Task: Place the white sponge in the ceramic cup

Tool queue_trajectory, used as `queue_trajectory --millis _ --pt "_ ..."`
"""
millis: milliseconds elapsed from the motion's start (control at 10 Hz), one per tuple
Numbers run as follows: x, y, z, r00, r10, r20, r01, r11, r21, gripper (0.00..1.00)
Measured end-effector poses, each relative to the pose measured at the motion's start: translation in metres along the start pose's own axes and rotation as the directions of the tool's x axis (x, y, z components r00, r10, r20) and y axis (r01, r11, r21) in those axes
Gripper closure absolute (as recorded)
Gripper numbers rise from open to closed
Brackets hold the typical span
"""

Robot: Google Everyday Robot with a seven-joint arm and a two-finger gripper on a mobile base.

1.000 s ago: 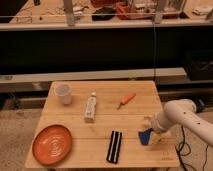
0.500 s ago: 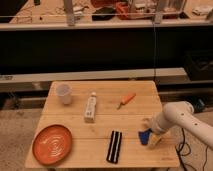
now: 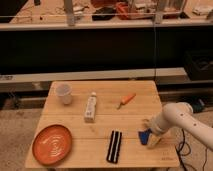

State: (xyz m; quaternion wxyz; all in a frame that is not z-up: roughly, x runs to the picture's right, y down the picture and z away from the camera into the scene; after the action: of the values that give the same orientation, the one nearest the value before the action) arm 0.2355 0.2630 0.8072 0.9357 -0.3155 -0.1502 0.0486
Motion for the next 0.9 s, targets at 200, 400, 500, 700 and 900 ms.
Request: queue_trajectory --millis 200,400,500,700,900 --pt "0.0003 -0.0002 0.0009 1.000 0.001 0.000 -0.001 1.000 0.000 0.20" --pt "-0.0001 -0.0009 0.0016 1.000 0.002 0.002 -0.002 1.000 -0.002 0.20" --pt "-0.0006 -0.0009 0.0026 1.000 0.002 0.003 -0.002 1.000 -0.005 0.20" --pt "-0.0016 -0.0024 0.0032 1.000 0.002 0.004 -0.002 1.000 -0.005 0.20" --pt "-0.0022 -0.0029 0.0040 1.000 0.003 0.004 -0.003 1.000 -0.006 0.20"
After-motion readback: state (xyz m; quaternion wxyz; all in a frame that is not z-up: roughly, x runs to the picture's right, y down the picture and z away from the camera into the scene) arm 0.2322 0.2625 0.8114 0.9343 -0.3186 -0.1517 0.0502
